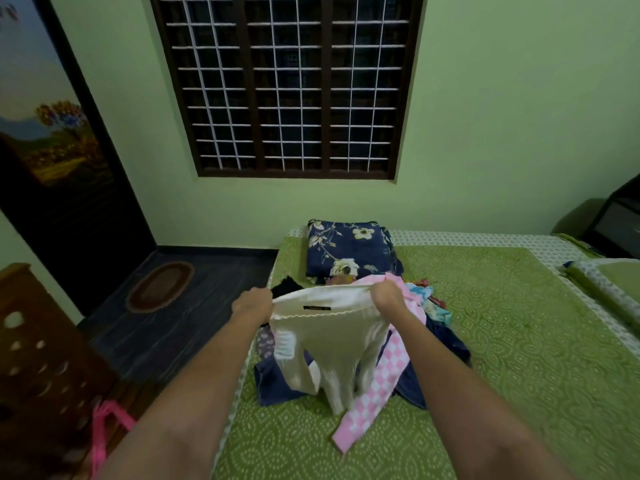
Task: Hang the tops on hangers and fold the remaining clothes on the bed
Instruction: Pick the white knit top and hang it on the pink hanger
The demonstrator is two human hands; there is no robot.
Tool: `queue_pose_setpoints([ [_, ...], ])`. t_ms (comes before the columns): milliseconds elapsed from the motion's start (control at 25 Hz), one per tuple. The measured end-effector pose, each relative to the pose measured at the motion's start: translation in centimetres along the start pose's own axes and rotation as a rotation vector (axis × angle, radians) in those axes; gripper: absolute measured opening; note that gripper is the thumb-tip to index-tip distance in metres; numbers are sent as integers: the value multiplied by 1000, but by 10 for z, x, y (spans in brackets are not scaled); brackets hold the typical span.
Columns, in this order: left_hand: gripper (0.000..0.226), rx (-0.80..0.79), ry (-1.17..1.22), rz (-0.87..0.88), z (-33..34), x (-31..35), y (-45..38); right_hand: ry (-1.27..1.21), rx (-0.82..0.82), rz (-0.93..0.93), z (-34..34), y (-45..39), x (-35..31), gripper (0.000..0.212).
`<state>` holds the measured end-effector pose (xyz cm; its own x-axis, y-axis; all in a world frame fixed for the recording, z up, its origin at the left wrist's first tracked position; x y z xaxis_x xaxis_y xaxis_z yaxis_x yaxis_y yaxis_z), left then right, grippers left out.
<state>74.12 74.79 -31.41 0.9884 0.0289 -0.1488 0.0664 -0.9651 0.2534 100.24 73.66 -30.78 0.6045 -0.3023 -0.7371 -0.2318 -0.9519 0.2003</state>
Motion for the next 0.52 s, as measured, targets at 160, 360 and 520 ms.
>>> queue_pose_setpoints([
  [160, 14, -69, 486, -65, 44, -7, 30, 126, -11, 25, 22, 51, 36, 17],
  [360, 25, -47, 1054, -64, 67, -7, 96, 36, 109, 132, 34, 118, 51, 20],
  [520, 40, -186, 546, -25, 116, -35, 163, 389, -221, 232, 67, 195, 79, 35],
])
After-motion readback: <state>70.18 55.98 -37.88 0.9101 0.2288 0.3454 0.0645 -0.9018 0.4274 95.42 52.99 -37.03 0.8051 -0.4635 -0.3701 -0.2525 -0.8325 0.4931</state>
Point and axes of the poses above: each hand's wrist, its own y-axis away from the middle knuckle, its own z-axis out of the palm, x = y × z, the point moved 2 cm from there along -y, towards the middle knuckle, and after that the axes turned 7 degrees about -y, right-handed, at the moved point
